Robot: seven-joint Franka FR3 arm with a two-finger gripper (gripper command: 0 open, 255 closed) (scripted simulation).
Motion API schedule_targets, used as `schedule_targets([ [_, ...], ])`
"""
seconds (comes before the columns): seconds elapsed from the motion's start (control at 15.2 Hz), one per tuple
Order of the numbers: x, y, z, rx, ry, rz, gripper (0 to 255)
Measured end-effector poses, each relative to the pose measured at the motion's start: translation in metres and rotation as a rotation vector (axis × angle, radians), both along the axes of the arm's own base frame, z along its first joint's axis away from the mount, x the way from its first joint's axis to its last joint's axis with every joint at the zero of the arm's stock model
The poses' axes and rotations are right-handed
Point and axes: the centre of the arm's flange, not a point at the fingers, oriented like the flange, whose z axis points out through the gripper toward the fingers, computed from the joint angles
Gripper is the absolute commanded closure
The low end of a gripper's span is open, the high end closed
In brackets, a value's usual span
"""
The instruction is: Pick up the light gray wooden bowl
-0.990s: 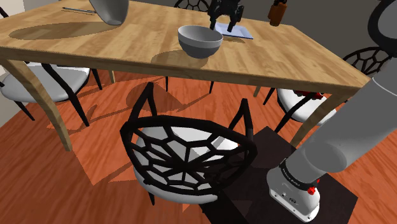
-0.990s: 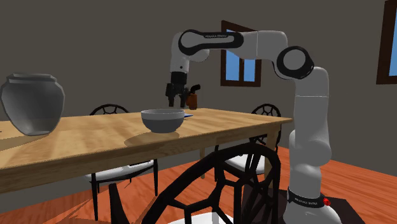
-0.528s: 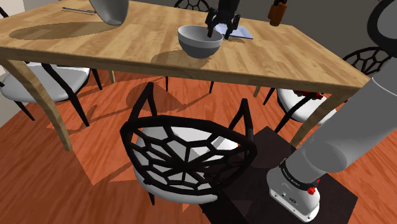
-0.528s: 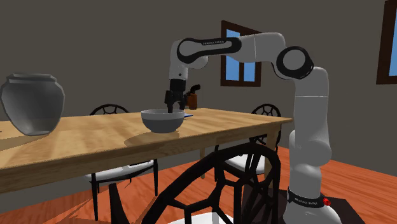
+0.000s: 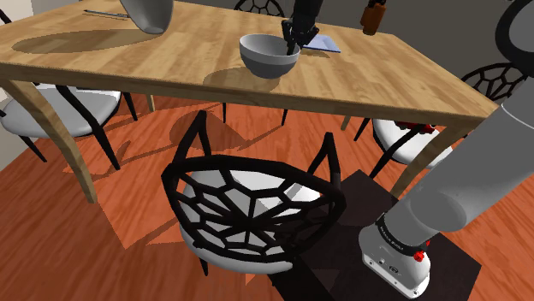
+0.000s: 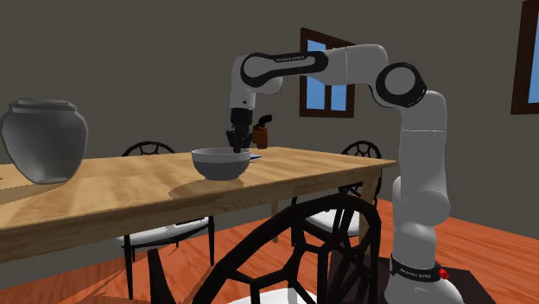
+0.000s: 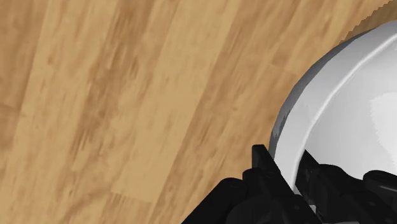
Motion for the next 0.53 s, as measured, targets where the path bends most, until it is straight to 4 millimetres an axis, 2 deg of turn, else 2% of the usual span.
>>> schedule_targets([
  [0.26, 0.0, 0.0, 0.002, 0.0, 0.001, 0.0, 255],
  [0.53, 0.001, 0.0, 0.019, 0.0, 0.003, 0.001, 255],
])
